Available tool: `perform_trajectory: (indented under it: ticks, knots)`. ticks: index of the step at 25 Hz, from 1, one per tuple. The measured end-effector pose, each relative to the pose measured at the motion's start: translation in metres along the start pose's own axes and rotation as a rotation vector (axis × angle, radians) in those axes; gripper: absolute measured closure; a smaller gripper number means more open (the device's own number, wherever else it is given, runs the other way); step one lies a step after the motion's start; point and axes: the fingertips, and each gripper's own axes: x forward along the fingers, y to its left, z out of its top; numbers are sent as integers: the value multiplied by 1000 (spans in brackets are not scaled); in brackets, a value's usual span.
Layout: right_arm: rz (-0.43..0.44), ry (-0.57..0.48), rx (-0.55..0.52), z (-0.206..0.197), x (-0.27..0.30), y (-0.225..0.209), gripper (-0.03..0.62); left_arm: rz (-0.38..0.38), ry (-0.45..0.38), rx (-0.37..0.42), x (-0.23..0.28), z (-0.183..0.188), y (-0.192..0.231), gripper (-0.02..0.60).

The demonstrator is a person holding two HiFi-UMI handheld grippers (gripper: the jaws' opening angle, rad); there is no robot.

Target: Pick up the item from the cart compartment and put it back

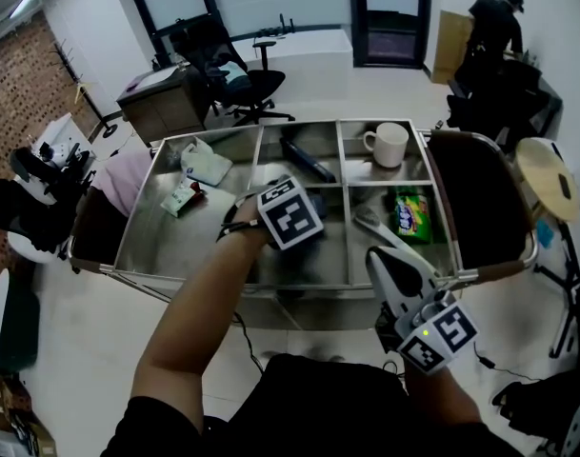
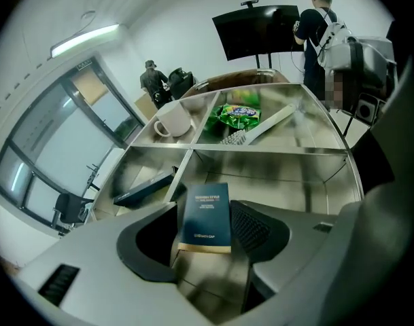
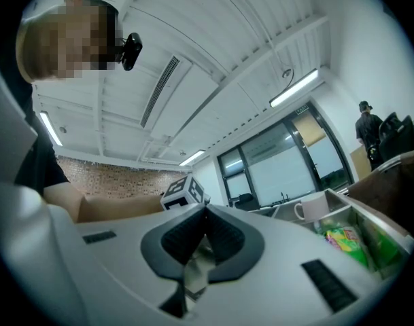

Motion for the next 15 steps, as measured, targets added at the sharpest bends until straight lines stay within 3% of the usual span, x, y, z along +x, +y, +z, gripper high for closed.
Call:
perform_trajectory:
  ticks: [3,9,15]
  knots:
    - [1,0,0,0,1,0,579,0,7,-19,0,-3,1,291]
    - [6,10,6,-1,2,2,579,-8,-52,-8,-2,7,1,291]
    - [10,11,6,-3,3,3,579,19,0,-84,-6,-15,8,293]
